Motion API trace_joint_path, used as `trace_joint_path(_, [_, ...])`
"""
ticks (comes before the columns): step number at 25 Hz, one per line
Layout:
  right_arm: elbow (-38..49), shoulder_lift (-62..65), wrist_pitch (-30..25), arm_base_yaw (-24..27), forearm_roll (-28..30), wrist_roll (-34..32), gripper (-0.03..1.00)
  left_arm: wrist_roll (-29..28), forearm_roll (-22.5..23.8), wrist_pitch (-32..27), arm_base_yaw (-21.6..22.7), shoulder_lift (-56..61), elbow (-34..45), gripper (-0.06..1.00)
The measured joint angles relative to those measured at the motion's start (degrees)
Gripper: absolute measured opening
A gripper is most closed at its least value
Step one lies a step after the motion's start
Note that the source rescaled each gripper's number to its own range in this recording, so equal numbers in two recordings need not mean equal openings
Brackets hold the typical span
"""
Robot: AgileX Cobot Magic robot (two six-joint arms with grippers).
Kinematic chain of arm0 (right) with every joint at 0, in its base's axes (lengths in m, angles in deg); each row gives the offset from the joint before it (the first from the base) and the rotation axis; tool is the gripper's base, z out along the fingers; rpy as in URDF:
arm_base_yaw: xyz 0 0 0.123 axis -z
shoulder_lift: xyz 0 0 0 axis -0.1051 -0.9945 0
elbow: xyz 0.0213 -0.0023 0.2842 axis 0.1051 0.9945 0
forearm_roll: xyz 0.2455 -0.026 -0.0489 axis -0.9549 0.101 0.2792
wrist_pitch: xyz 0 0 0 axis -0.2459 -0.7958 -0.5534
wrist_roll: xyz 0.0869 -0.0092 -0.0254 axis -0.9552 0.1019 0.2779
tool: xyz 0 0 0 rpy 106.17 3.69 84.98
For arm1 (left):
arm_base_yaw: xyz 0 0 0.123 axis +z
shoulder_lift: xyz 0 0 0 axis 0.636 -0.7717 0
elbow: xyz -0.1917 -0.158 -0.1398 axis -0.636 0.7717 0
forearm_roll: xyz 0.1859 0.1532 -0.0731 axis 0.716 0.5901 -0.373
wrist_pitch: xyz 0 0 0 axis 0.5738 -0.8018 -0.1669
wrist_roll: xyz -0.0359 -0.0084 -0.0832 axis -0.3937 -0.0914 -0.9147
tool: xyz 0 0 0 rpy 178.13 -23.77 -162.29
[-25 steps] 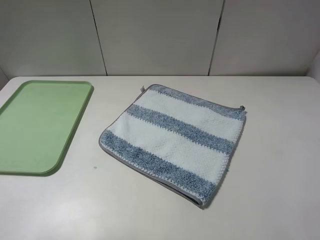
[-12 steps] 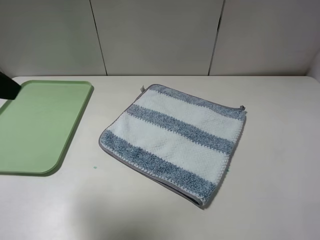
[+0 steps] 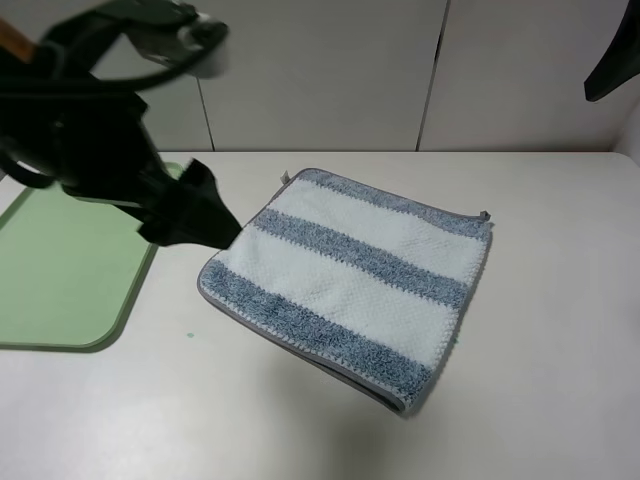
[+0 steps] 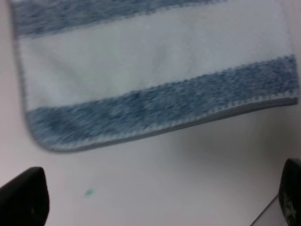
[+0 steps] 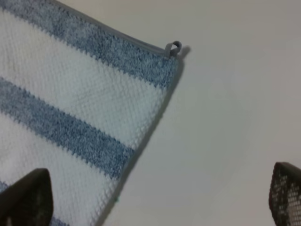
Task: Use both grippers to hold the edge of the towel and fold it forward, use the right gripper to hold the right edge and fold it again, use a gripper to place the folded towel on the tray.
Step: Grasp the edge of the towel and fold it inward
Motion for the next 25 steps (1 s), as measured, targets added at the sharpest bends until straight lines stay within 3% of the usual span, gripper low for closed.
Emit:
trace_joint_path(7, [-4.58,-7.35,-1.17,-1.22,0.31,0.0,1.0,-2.71,-0.06,10.39,-9.76,-13.04,-0.02,0.98])
trace_joint_path(16, [-5.49,-16.36,-1.0,-12.27,6.51,-6.27,1.0,-5.86,-1.36,14.88,-18.02,-26.88,-5.45,0.98])
trace_joint_path(25, [-5.5,-24.76,1.48,-12.89,0.19,-7.49,1.0,-9.47,-1.8,17.8,-21.54,-34.1,-6.34,0.98])
